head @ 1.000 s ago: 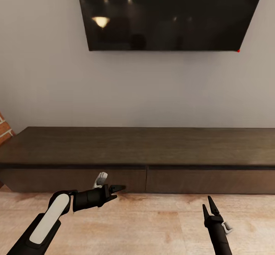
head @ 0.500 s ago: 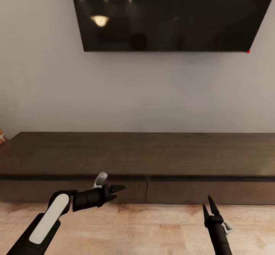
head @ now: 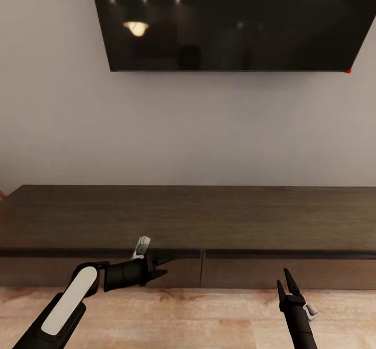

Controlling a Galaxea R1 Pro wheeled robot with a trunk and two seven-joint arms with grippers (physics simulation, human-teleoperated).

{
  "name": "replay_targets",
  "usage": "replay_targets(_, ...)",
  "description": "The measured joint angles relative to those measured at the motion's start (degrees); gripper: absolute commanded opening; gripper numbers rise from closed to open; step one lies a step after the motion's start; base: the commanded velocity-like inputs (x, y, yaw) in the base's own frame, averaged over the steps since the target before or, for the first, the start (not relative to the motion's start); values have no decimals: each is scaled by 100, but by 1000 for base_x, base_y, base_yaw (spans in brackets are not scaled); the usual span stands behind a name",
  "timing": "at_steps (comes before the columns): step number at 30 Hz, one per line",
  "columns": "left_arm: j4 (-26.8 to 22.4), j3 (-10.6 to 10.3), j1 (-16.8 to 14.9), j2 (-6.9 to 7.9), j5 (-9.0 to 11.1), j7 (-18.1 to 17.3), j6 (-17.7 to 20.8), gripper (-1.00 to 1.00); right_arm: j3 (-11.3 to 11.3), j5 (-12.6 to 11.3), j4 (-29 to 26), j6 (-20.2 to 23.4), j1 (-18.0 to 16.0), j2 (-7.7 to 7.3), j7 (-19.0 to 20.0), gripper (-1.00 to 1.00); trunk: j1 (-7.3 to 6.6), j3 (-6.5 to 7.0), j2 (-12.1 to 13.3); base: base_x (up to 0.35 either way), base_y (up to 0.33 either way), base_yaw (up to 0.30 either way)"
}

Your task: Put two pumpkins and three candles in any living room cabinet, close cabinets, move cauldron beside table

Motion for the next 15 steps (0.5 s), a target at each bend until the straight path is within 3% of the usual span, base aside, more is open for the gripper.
replay_targets(5, 6, -51, 1, 8, 111, 2, -1, 100, 0, 0, 16, -1, 0, 3, -9, 100, -2, 0, 0, 102, 0, 0)
replay_targets(15, 8, -60, 1, 9, 138, 2, -1, 100, -3, 3, 162, -1, 0, 0, -21, 100, -1, 0, 0, 120, 0, 0)
